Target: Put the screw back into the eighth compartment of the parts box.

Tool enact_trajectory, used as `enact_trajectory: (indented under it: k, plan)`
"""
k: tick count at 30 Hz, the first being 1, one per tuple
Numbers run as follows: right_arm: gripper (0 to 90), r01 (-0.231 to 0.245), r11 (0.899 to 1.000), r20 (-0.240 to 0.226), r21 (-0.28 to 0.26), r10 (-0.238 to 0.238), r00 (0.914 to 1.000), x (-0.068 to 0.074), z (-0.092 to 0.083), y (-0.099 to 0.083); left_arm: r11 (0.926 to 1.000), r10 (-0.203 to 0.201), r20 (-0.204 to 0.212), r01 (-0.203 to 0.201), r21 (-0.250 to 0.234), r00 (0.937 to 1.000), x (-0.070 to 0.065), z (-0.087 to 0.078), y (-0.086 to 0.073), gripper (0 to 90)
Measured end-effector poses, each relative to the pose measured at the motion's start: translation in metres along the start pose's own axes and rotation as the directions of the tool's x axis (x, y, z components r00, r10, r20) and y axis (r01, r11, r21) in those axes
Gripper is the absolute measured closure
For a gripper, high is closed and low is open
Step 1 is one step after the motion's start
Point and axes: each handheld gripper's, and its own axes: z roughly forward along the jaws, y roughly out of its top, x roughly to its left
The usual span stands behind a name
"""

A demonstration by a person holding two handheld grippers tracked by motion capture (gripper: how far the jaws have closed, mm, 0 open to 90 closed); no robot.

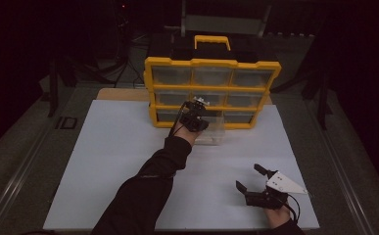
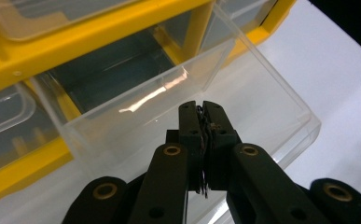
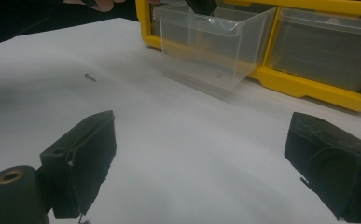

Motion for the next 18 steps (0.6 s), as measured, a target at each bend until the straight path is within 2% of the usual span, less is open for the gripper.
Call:
enact_trajectory:
  k: [5, 11, 14, 18]
  plan:
    - [9.1, 0.000, 1.000, -0.002, 0.001, 0.000, 1.0000, -0.0001, -0.0001, 0.0000, 0.9994, -0.021, -0.012, 0.022, 0.026, 0.9997, 0.0015, 0.0051, 0.0012, 86.7]
    - [9.1, -0.001, 1.000, -0.005, 0.004, 0.001, 1.0000, -0.0005, 0.0000, -0.0003, 0.9976, -0.048, 0.005, 0.047, 0.050, 0.9989, 0.0032, 0.0071, 0.0038, 85.9]
    - [9.1, -0.002, 1.000, -0.004, 0.004, 0.002, 1.0000, -0.0005, 0.0000, -0.0003, 0.9972, -0.052, 0.005, 0.051, 0.055, 0.9986, 0.0021, 0.0067, 0.0046, 74.8]
    - [9.1, -0.003, 1.000, -0.004, 0.005, 0.003, 1.0000, -0.0006, -0.0001, -0.0004, 0.9977, -0.032, 0.009, 0.032, 0.060, 0.9994, 0.0015, 0.0036, 0.0050, 66.8]
